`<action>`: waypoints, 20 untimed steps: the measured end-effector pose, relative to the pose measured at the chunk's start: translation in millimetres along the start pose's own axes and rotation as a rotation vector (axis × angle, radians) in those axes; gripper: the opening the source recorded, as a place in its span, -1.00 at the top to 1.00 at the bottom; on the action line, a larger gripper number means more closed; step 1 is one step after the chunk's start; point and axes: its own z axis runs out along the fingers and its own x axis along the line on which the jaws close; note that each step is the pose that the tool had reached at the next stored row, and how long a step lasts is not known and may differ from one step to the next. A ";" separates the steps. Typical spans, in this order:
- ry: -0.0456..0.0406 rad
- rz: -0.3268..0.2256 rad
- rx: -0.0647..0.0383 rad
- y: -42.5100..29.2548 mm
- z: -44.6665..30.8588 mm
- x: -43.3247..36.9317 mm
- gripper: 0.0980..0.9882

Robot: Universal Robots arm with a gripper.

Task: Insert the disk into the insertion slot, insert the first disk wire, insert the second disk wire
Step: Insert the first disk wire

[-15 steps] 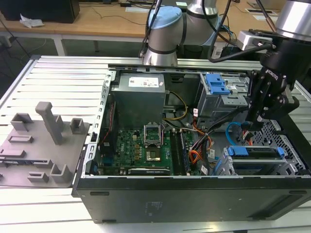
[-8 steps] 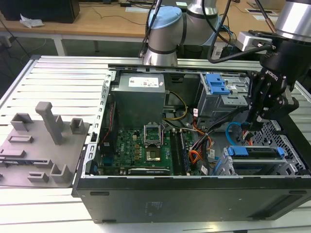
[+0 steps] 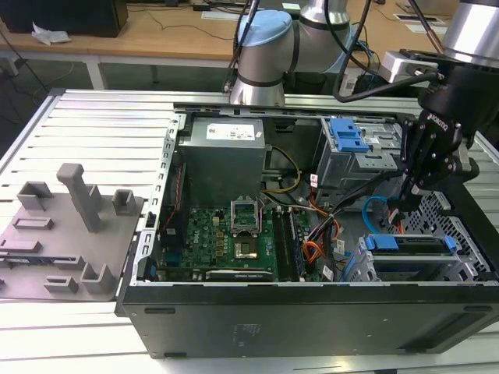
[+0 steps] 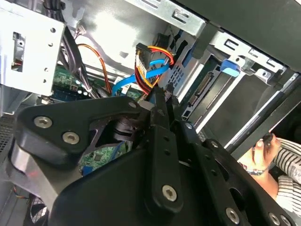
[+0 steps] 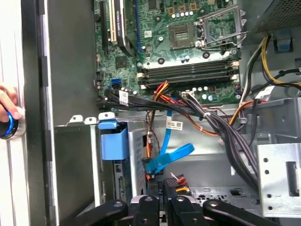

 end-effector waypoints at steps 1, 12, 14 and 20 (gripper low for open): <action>-0.0023 0.000 0.000 -0.4 0.9 3.8 0.85; -0.1605 -0.010 -0.017 -6.3 11.2 51.5 0.85; -0.1916 -0.012 -0.021 -7.0 12.3 57.1 0.85; -0.2728 -0.017 -0.029 -8.8 15.3 70.9 0.85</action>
